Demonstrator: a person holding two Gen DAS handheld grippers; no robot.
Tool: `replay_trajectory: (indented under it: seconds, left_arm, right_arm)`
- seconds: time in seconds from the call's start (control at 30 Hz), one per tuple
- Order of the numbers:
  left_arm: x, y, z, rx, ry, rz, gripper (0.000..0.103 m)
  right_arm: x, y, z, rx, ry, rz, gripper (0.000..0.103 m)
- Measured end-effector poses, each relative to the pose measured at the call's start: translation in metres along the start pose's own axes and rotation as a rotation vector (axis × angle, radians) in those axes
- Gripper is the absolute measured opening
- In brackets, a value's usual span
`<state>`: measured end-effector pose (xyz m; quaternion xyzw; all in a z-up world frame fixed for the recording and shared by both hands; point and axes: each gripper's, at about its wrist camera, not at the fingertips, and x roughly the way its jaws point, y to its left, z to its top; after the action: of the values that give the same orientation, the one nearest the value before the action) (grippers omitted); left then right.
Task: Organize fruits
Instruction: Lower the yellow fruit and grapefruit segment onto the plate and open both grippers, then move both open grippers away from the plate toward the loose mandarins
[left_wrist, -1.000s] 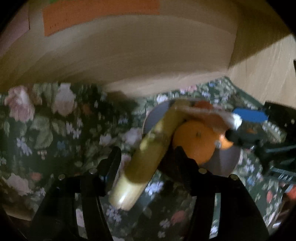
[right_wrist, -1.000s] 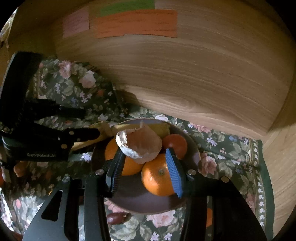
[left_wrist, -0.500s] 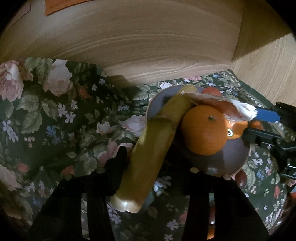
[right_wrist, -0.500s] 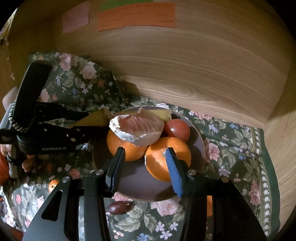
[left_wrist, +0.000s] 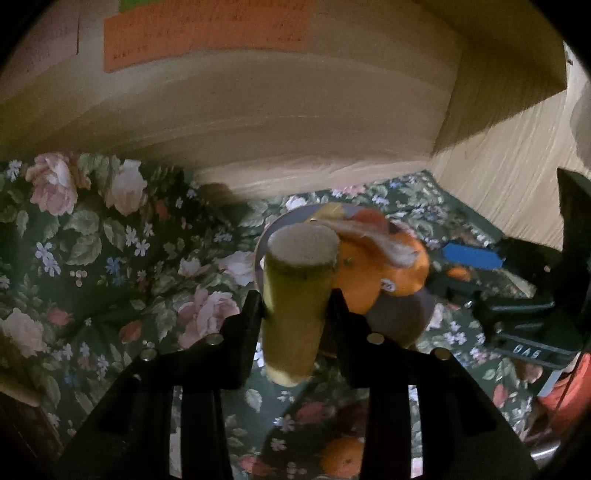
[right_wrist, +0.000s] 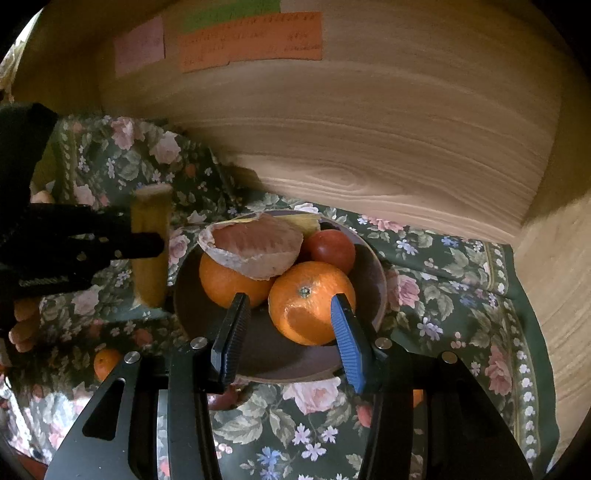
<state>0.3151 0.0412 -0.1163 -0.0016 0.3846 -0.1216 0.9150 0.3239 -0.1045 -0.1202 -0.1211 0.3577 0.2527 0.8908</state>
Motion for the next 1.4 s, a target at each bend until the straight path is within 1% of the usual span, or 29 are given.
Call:
replay_trajectory:
  seconds: [0.23, 0.37, 0.47, 0.57, 0.63, 0.67, 0.77, 0.83, 0.87, 0.97, 1.1, 1.17, 1.2, 1.3, 1.4]
  left_arm:
    - [-0.007, -0.011, 0.008, -0.039, -0.018, -0.081, 0.036]
    - [-0.004, -0.014, 0.008, -0.054, -0.026, -0.094, 0.035]
    - [0.002, -0.006, 0.007, -0.086, -0.022, -0.116, 0.035]
    - [0.002, 0.002, 0.01, -0.116, -0.018, -0.115, 0.036]
    - [0.005, 0.01, 0.011, -0.15, -0.012, -0.127, 0.036]
    - [0.006, 0.012, 0.01, -0.161, -0.012, -0.119, 0.036]
    - [0.016, 0.017, 0.008, -0.147, -0.002, -0.009, 0.036]
    - [0.028, 0.021, 0.004, -0.15, 0.037, -0.021, 0.036]
    - [0.033, 0.021, 0.002, -0.146, 0.045, -0.004, 0.039]
    - [0.037, 0.015, 0.0, -0.088, 0.033, 0.023, 0.04]
    - [0.035, 0.01, 0.0, -0.058, 0.036, 0.023, 0.04]
    - [0.032, 0.01, 0.0, -0.057, 0.039, 0.016, 0.04]
    - [0.029, 0.01, 0.0, -0.055, 0.031, 0.023, 0.04]
    - [0.013, 0.008, -0.003, -0.05, 0.001, 0.045, 0.04]
    - [0.002, 0.007, -0.006, -0.04, -0.021, 0.087, 0.04]
  right_arm:
    - [-0.003, -0.001, -0.002, -0.003, -0.005, 0.0, 0.042]
    - [-0.002, -0.001, -0.001, -0.004, -0.007, -0.003, 0.042]
    - [0.0, -0.001, -0.001, -0.003, -0.003, 0.003, 0.042]
    - [0.002, 0.001, -0.001, -0.012, 0.002, 0.005, 0.043]
    - [0.003, 0.002, -0.001, -0.016, 0.004, 0.008, 0.043]
    - [0.004, 0.003, -0.001, -0.018, 0.004, 0.008, 0.043]
    - [0.005, 0.004, 0.001, -0.023, 0.0, 0.006, 0.043]
    - [0.005, 0.004, 0.001, -0.021, -0.002, 0.009, 0.043]
    - [0.006, 0.004, 0.001, -0.02, -0.002, 0.01, 0.043]
    - [0.006, 0.003, 0.001, -0.02, -0.001, 0.006, 0.044]
    - [0.003, -0.001, 0.0, -0.013, -0.006, 0.002, 0.044]
    - [0.0, -0.003, 0.0, -0.008, -0.01, -0.006, 0.045]
    - [-0.002, -0.004, -0.001, -0.005, -0.014, -0.013, 0.048]
    - [-0.011, -0.009, -0.004, 0.01, -0.03, -0.032, 0.053]
    - [-0.02, -0.016, -0.008, 0.025, -0.037, -0.053, 0.054]
